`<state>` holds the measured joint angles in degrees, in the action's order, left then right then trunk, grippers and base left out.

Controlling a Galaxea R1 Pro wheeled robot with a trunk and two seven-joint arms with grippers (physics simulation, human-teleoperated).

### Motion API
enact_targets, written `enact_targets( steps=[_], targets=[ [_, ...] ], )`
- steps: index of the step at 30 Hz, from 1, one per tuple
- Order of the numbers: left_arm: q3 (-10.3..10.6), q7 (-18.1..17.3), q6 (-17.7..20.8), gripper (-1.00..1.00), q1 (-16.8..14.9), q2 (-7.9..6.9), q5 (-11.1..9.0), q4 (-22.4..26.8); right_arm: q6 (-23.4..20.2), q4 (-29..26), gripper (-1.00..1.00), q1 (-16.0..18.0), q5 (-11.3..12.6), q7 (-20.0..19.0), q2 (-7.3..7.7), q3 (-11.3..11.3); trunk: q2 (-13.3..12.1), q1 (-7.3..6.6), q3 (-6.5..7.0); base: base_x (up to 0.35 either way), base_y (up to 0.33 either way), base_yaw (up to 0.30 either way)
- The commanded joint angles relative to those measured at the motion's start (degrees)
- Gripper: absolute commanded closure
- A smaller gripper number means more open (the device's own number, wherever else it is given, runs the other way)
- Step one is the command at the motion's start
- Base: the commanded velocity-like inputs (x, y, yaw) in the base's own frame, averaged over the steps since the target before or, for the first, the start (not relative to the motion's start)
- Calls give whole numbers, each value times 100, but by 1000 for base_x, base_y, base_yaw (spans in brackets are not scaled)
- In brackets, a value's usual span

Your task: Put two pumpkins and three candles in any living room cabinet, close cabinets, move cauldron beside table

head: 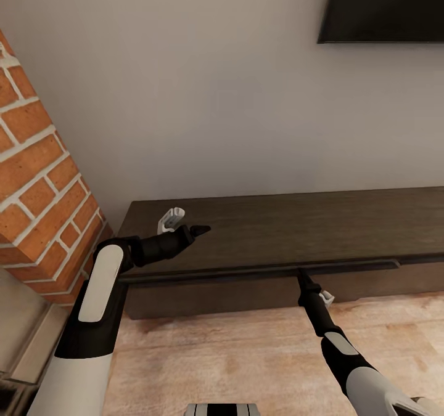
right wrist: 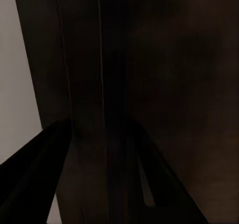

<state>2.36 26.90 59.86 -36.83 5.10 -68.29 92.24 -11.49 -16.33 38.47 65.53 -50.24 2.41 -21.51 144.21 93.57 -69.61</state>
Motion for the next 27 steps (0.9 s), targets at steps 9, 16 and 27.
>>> enact_targets(
  steps=[9, 16, 27],
  targets=[
    [0, -1, -1, -100, 8, 0, 0, -4, -46, -179, 100, 6, 34, 6, 0, 33, 1, -1, 1, -34, -13, 0],
    [1, -1, -1, -100, 8, 0, -2, -3, -46, -185, 100, 6, 31, 6, -3, 33, 1, -1, 1, -41, -16, 0],
    [1, -1, -1, -100, 8, 0, -1, -3, -43, -185, 100, 5, 30, 6, -3, 33, 1, -1, 1, -41, -1, 0]
  ],
)
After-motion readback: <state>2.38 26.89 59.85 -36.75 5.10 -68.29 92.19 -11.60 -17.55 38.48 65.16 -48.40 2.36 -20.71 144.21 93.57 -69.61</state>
